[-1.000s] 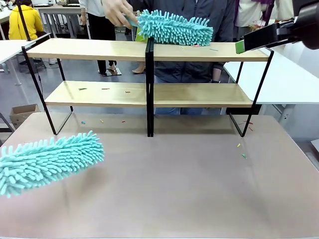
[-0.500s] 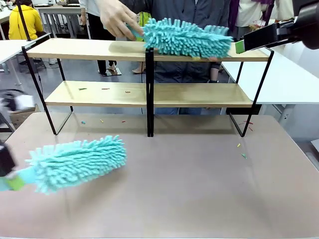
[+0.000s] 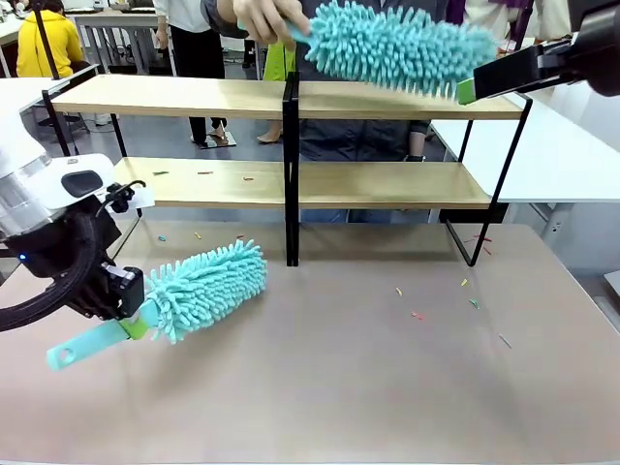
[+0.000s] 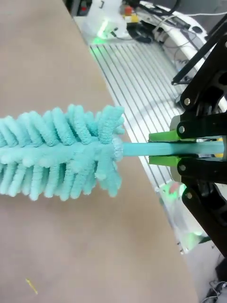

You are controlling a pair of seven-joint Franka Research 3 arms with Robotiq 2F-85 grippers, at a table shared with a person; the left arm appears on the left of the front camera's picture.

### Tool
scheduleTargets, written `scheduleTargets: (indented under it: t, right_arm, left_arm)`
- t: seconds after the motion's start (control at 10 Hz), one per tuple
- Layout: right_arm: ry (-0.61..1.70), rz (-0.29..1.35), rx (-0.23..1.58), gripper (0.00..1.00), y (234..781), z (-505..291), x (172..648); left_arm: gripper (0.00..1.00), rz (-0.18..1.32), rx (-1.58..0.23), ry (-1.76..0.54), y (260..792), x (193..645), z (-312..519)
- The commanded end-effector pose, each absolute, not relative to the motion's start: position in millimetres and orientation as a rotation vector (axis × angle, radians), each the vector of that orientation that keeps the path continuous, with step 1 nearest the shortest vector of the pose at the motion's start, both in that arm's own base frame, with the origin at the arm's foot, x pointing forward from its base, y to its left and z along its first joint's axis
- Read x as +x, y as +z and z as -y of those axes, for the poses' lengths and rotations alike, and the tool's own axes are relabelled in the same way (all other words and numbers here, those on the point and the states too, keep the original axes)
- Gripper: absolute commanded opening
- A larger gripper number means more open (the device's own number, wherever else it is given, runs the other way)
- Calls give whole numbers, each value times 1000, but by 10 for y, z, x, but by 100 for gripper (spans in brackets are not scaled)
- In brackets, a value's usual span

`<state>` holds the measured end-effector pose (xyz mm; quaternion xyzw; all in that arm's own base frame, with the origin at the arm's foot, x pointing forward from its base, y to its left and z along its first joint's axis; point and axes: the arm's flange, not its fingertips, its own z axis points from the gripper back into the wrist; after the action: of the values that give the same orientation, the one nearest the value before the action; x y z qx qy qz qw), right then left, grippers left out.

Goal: Clean the shelves.
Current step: Clean another randomly selected level of the Shelf with the Duster.

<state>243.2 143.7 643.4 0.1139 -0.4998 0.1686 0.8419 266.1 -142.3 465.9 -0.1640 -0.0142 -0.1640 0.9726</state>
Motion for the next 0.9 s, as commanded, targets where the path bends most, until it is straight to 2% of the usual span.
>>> scheduleTargets:
  t: [0.0, 0.1, 0.3, 0.4, 0.8]
  right_arm:
    - [354, 1057, 242, 100, 6441, -1439, 2442]
    - [354, 1057, 242, 100, 6441, -1439, 2442]
    - [354, 1057, 242, 100, 6441, -1439, 2442]
    - [354, 1057, 242, 100, 6441, -1439, 2442]
    - [354, 1057, 242, 100, 6441, -1439, 2442]
  left_arm:
    - [12, 6, -329, -394, 4769, 2511, 1330]
    - [12, 29, -331, -331, 4659, 2661, 1423]
    - [12, 193, -279, -269, 4516, 2974, 1747]
    - [12, 143, -279, -313, 4487, 3051, 1804]
    - [12, 209, -282, -216, 4352, 3494, 1991]
